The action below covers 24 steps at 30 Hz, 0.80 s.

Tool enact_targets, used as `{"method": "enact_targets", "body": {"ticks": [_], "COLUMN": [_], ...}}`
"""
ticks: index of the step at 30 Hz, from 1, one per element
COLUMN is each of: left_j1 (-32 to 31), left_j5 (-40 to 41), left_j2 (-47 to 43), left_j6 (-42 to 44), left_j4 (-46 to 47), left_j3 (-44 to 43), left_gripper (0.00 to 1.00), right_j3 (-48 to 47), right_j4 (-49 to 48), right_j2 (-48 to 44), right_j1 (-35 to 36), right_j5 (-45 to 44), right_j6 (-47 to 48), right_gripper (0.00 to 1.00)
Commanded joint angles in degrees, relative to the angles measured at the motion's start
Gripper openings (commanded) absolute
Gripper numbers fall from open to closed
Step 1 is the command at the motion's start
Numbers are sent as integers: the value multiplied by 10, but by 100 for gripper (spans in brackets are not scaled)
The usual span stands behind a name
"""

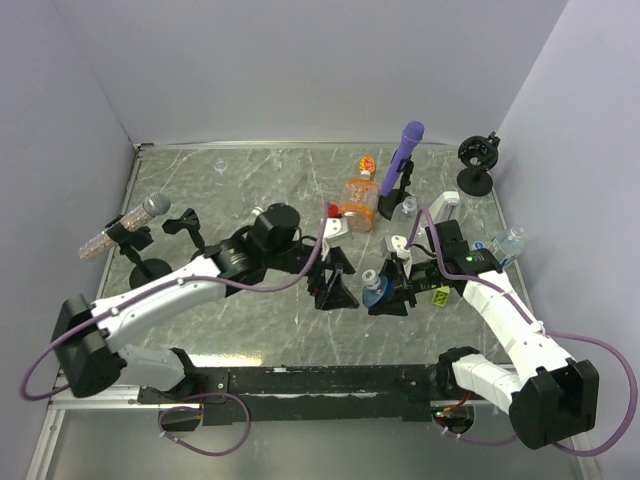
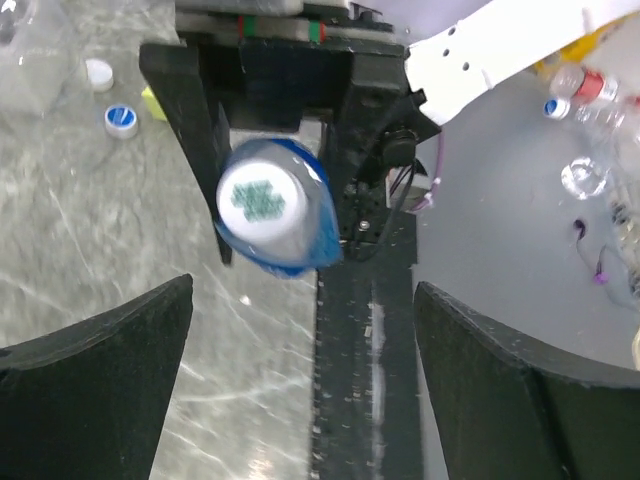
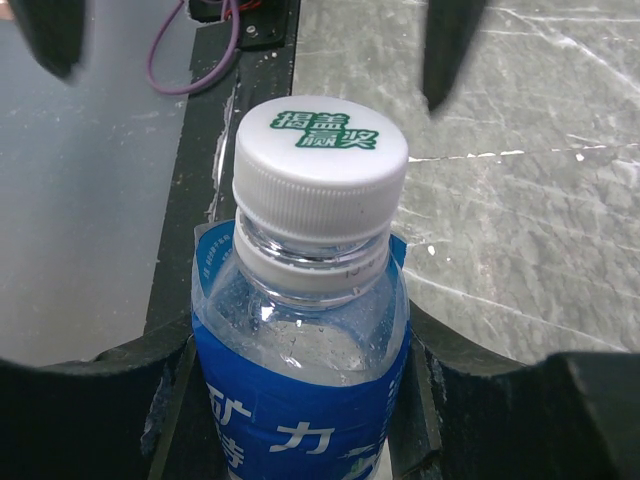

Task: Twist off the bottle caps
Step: Unscrew the bottle cap from the plastic bottle.

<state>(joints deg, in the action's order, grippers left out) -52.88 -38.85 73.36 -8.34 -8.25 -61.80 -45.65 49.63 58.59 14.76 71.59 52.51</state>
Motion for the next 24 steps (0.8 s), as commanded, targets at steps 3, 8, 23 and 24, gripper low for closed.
{"method": "enact_targets", "body": {"ticks": [3, 8, 23, 24], "left_j1": [12, 16, 16, 16], "left_j5": [-76, -102, -133, -134], "left_j2": [56, 101, 142, 142], "left_j6": [107, 116, 124, 119], "left_j4": [18, -12, -58, -54], "left_j3": [-76, -123, -162, -162], "left_gripper": [89, 75, 40, 35], "right_j3": [-15, -16, -17, -17], "right_j4": [3, 2, 0, 0], "right_j2": [0, 1, 6, 5], "right_j1": [5, 10, 12, 12], "right_j5": [26, 23, 20, 20], "right_j6": [28, 27, 21, 20], "right_gripper": [14, 14, 14, 14]}}
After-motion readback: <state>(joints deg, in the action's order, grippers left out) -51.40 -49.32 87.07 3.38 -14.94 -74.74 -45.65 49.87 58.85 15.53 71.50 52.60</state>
